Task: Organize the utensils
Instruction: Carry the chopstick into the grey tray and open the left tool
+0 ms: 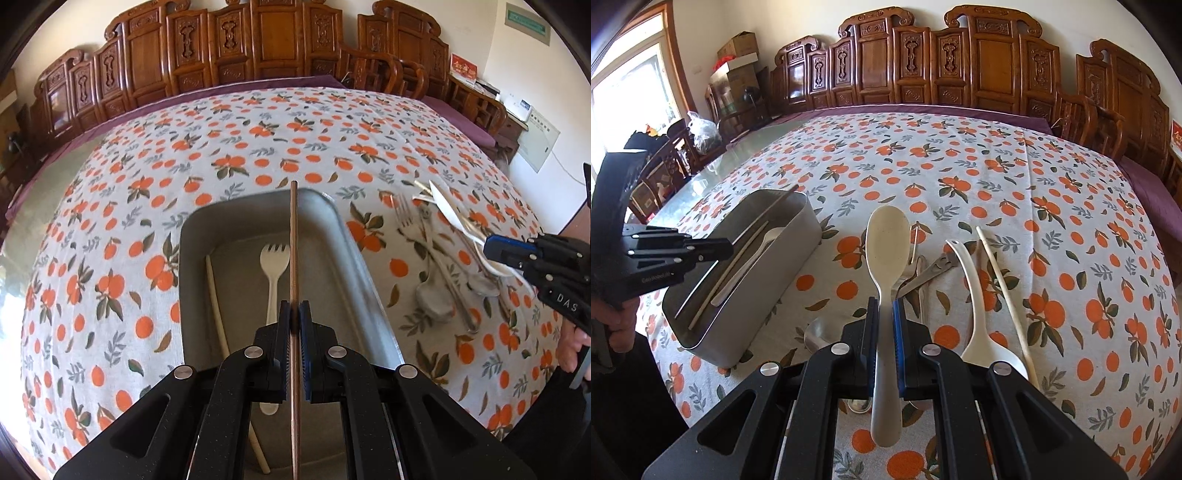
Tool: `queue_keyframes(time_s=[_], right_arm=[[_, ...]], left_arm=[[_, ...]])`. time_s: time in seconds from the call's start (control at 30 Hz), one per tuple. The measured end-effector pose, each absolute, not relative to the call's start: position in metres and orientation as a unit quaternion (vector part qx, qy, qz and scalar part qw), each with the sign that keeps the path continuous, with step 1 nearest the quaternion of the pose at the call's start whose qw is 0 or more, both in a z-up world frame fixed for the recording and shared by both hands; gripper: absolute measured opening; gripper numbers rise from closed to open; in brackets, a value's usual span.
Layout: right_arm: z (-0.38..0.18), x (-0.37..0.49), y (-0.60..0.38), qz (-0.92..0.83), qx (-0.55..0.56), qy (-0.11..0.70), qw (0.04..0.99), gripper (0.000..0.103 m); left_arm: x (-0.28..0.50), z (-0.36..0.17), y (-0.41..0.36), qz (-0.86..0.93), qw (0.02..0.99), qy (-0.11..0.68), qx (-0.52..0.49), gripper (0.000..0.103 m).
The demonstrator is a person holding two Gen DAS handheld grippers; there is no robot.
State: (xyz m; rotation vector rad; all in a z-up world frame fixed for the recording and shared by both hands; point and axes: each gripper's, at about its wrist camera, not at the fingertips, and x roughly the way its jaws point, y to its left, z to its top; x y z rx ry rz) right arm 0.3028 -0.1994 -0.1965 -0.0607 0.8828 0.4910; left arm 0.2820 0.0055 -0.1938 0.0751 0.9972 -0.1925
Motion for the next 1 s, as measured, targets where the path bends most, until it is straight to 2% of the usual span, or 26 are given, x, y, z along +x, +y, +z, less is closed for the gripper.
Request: queue_keyframes(time_s=[0.5, 1.0], right_arm=[[-0.202, 0.301, -0.184, 0.239, -0.035, 0.429, 0.870, 0.010], [-0.187, 0.287, -0.156, 0.251, -0.024, 0.421, 0.871, 0.010]], left_arm=[[0.282, -0.209, 0.017, -0.088, 0.864, 0.494, 0.035, 0.004], [0.278, -0.178, 0.045, -0.072, 0.889, 0.452, 0.002, 0.005]])
